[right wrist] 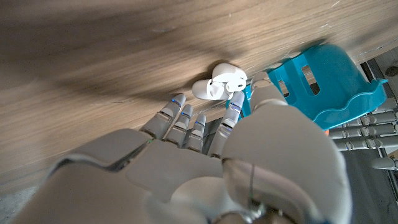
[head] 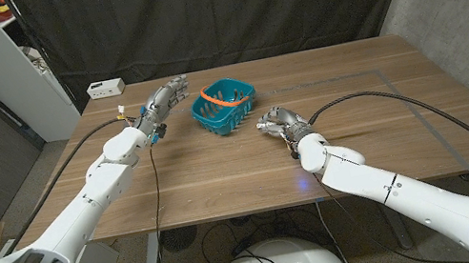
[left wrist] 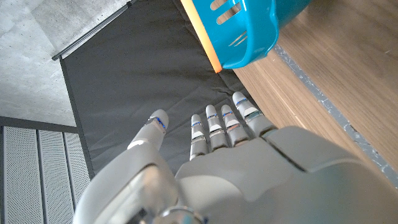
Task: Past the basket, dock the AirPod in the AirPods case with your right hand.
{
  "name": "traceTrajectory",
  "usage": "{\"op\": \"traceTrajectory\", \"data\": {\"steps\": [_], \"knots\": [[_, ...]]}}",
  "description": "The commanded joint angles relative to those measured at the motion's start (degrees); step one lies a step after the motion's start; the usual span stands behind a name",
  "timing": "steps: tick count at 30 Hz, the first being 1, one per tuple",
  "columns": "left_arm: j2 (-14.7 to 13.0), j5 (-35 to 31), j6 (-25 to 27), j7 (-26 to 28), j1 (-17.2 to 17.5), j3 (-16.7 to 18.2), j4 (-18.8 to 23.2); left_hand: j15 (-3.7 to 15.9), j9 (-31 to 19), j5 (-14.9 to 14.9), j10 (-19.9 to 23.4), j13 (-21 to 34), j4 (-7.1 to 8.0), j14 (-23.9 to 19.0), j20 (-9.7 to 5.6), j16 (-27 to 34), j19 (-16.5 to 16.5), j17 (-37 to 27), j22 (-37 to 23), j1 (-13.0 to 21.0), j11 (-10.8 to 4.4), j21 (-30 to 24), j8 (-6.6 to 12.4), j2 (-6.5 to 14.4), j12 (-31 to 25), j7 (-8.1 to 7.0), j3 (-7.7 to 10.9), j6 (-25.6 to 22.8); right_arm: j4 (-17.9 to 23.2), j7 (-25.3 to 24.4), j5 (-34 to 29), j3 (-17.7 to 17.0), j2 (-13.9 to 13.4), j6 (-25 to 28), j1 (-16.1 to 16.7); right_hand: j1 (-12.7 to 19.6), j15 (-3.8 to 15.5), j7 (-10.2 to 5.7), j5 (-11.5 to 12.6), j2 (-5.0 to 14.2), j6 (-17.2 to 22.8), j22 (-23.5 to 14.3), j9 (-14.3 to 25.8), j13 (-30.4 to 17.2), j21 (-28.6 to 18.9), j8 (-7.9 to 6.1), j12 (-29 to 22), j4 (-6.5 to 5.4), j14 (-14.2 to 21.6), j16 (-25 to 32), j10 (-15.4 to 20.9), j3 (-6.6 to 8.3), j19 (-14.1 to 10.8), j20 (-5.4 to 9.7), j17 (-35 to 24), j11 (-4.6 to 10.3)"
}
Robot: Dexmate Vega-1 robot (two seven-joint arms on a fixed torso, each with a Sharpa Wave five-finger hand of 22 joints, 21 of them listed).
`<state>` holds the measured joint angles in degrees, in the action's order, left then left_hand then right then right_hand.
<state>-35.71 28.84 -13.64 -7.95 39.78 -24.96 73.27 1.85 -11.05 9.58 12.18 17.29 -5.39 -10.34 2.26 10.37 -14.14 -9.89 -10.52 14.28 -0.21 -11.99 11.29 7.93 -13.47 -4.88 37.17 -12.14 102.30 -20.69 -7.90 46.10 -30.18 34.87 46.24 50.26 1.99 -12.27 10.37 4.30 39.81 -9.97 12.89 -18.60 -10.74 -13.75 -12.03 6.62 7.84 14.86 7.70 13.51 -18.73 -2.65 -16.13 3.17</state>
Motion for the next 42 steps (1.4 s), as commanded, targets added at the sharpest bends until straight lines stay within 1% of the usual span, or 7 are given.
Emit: {"op": "traceTrajectory", "data": {"steps": [1, 13, 18, 20, 28, 39, 42], "knots": [[-0.18, 0.08, 0.52, 0.09, 0.22, -0.02, 0.47, 0.21, -0.33, 0.43, 0.05, 0.05, -0.29, 0.04, 0.12, 0.09, -0.19, -0.15, -0.11, -0.08, -0.17, -0.07, -0.02, 0.08, -0.30, -0.40, -0.01, 0.06, 1.02, 0.60, 0.73, 0.36, -0.12, 3.88, -0.22, -1.57, 2.94, 0.38, -0.21, 0.14, 1.43, -0.23, -0.08, -0.10, -0.48, -0.29, -0.08, -0.79, -0.12, 0.08, 0.24, -0.22, -0.30, -0.46, -0.34, -0.24], [-0.11, 0.19, 0.82, -0.59, -0.39, -0.20, -0.30, 0.14, -0.33, 0.42, -0.12, 0.03, -0.33, 0.20, 0.30, 0.04, -0.06, -0.15, -0.11, -0.10, -0.35, -0.02, -0.06, 0.01, -0.24, -0.42, -0.04, 0.21, 2.56, 4.39, 2.85, 2.03, -0.06, 12.26, -3.20, -6.90, 1.68, 1.16, -0.13, 1.08, -0.09, -0.32, -0.58, 0.24, -0.20, 1.32, 0.24, -2.95, -3.04, -0.68, -1.36, -1.51, 1.54, -0.71, -1.04, -1.15], [-0.29, 0.32, 0.64, -0.72, -0.18, -0.07, -0.25, 0.05, -0.33, 0.42, -0.22, 0.02, -0.35, 0.23, 0.36, 0.04, -0.04, -0.15, -0.11, -0.11, -0.34, -0.02, -0.07, 0.00, -0.21, -0.43, -0.04, 0.25, 2.72, 1.64, 2.95, 1.66, 0.04, 10.82, -2.33, -8.97, 1.32, 2.67, 0.03, 1.33, 0.49, -0.32, -0.64, 0.42, -0.66, 1.31, -0.23, -3.60, -2.51, -0.40, -0.51, -2.01, 0.92, -0.71, -1.17, -2.59], [-0.24, 0.42, 0.30, -0.98, -0.18, -0.03, -0.48, 0.04, -0.33, 0.43, -0.19, 0.02, -0.35, 0.27, 0.35, 0.03, -0.03, -0.15, -0.12, -0.11, -0.24, -0.02, -0.05, 0.00, -0.23, -0.45, -0.03, 0.22, 2.74, 0.35, 3.08, 1.16, 0.02, 9.23, -1.62, -9.49, 1.33, 3.92, 0.27, 1.35, 2.33, -0.28, -0.58, 0.57, -1.23, 0.71, -0.89, -3.32, -0.95, 0.10, 1.17, -2.07, -0.60, -0.48, -0.97, -2.68], [-0.25, 0.51, 0.60, -0.89, -0.10, -0.05, -0.37, 0.02, -0.33, 0.43, -0.23, 0.00, -0.40, 0.27, 0.38, 0.05, -0.01, -0.14, -0.12, -0.10, -0.20, -0.02, -0.02, -0.04, -0.21, -0.30, -0.04, 0.17, 2.88, -1.75, 3.46, 0.49, 0.40, 8.61, -0.77, -9.62, 1.35, 5.51, 0.53, 1.39, 4.51, -0.21, -0.44, 0.83, -1.86, 0.12, -1.70, -2.43, 1.55, 0.81, 3.57, -1.93, -2.96, 0.11, -0.51, -4.22], [-0.23, 0.34, 1.35, -0.62, 0.01, -0.35, 0.26, -0.08, -0.33, 0.44, -0.33, -0.01, -0.48, 0.29, 0.48, 0.06, 0.09, -0.13, -0.12, -0.07, -0.17, 0.01, -0.02, -0.06, -0.19, -0.29, -0.04, 0.22, 3.23, -0.28, 4.50, 1.23, -0.12, 10.24, -1.58, -9.86, 1.52, 6.14, 0.59, 1.57, 5.32, -0.20, -0.42, 0.95, -1.45, 0.01, -1.80, -2.12, 1.54, 0.71, 4.11, -1.88, -2.37, 0.13, -0.34, -4.13], [-0.19, 0.33, 1.48, -0.68, -0.02, -0.45, 0.26, -0.14, -0.33, 0.44, -0.39, -0.01, -0.50, 0.35, 0.51, 0.04, 0.13, -0.12, -0.12, -0.07, -0.17, 0.02, -0.03, -0.07, -0.18, -0.34, -0.04, 0.24, 3.61, 2.30, 5.39, 1.85, -0.84, 11.80, -2.87, -10.34, 1.62, 6.52, 0.63, 1.93, 5.16, -0.23, -0.53, 1.04, -1.11, 0.31, -1.65, -2.16, 0.59, 0.37, 3.92, -1.86, -1.65, 0.11, -0.40, -3.33]]}}
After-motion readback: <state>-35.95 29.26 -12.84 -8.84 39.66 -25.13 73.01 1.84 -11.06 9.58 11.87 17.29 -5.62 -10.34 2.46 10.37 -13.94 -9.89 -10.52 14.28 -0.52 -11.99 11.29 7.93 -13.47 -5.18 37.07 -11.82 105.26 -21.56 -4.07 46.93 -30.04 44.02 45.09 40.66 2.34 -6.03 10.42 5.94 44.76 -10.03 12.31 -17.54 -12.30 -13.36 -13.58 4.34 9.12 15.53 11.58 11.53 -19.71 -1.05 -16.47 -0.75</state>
